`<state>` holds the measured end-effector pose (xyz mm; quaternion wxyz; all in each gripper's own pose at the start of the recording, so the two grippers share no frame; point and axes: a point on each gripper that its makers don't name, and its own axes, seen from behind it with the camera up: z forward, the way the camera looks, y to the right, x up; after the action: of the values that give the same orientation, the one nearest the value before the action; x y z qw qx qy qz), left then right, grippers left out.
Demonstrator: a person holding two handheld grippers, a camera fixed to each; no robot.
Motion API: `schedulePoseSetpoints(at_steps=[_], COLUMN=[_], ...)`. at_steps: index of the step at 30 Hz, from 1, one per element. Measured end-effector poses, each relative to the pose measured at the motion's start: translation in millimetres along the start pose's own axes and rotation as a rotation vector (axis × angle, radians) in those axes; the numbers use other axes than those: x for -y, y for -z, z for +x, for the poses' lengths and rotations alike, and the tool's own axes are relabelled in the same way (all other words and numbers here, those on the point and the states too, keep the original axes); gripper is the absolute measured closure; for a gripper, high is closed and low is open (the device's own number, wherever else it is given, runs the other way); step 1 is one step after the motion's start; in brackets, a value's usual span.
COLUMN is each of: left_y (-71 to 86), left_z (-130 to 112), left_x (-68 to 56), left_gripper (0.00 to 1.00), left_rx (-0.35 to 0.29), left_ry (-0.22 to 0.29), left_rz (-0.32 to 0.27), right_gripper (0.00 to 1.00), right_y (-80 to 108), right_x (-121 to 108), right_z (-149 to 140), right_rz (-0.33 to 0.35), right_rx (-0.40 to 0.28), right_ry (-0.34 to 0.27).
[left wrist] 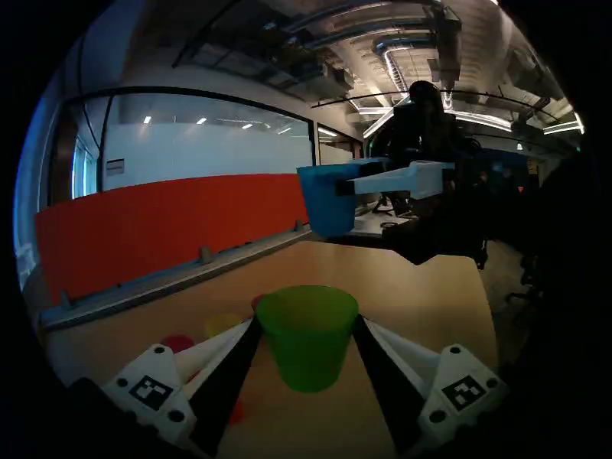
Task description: Pour water
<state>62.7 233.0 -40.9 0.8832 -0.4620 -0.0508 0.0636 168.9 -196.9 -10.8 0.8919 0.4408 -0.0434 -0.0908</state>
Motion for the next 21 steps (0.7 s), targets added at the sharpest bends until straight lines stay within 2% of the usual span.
schedulePoseSetpoints(at_steps=[21], left_y=[-6.4], left_z=[-35], left_x=[-10.2], left_gripper=[0.14], left_rx=[0.073], left_ry=[0.017], left_rz=[-0.029], right_gripper=[0.10], right_y=[1.6], right_x=[14], right_z=[-59], right_rz=[0.047], right_rx=[0.092], right_ry=[-0.036])
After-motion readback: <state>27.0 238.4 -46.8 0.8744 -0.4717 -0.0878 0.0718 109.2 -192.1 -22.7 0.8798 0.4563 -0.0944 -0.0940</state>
